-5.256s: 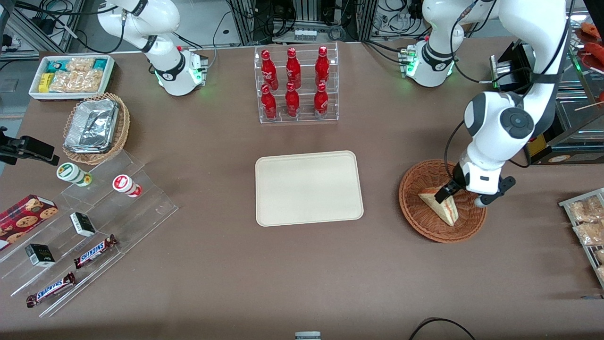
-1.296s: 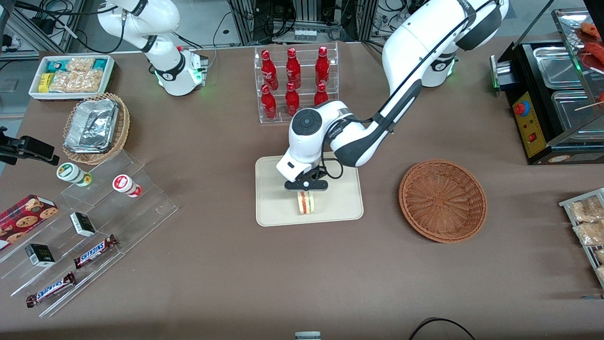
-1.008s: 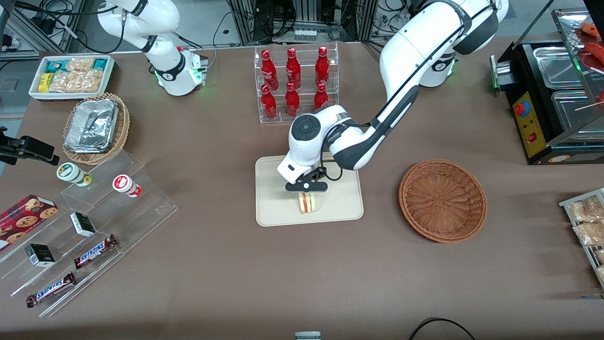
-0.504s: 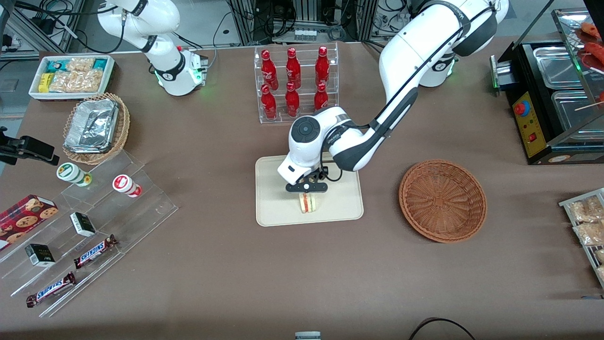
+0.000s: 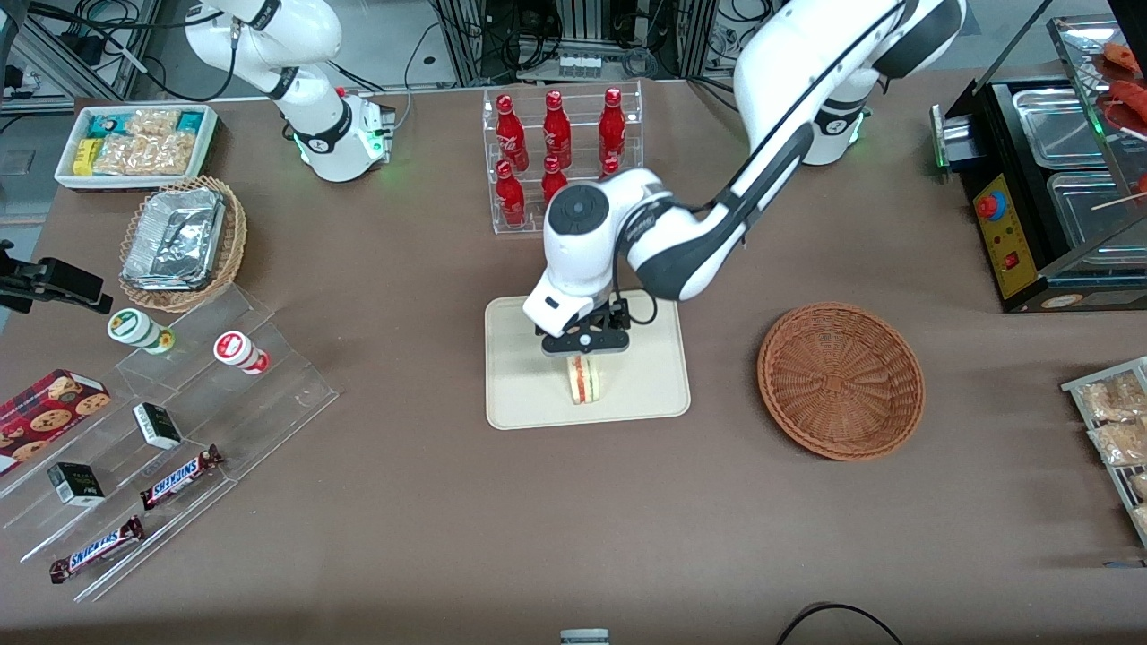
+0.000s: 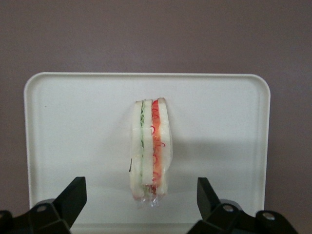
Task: Place sandwich from basket to tray
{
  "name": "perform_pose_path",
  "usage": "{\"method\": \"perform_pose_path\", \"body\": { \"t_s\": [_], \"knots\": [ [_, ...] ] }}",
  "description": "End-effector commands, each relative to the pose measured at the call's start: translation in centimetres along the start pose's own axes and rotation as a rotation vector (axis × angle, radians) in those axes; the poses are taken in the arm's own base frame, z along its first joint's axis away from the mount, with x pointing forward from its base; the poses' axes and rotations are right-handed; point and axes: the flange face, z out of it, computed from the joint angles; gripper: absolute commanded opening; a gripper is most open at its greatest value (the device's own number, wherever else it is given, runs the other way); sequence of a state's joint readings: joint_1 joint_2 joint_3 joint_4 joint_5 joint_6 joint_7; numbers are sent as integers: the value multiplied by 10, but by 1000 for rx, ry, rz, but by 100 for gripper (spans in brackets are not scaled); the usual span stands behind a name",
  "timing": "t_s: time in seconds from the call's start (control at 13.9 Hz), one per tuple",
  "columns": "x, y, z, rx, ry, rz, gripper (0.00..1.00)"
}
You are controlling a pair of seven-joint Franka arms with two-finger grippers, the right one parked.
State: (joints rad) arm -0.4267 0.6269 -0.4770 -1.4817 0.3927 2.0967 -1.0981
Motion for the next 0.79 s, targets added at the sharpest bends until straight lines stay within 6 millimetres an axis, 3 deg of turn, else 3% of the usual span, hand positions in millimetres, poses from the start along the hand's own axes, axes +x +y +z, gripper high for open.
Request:
{"method": "perform_pose_path", "body": {
  "t_s": [0.0, 0.22, 0.36, 0.72],
  "knots": [
    [21, -38, -71, 53, 56, -88, 100],
    [51, -91, -134, 57, 79, -187, 100],
    [68, -124, -159, 78, 97, -218, 100],
    [84, -199, -220, 86, 34, -143, 100]
  ]
}}
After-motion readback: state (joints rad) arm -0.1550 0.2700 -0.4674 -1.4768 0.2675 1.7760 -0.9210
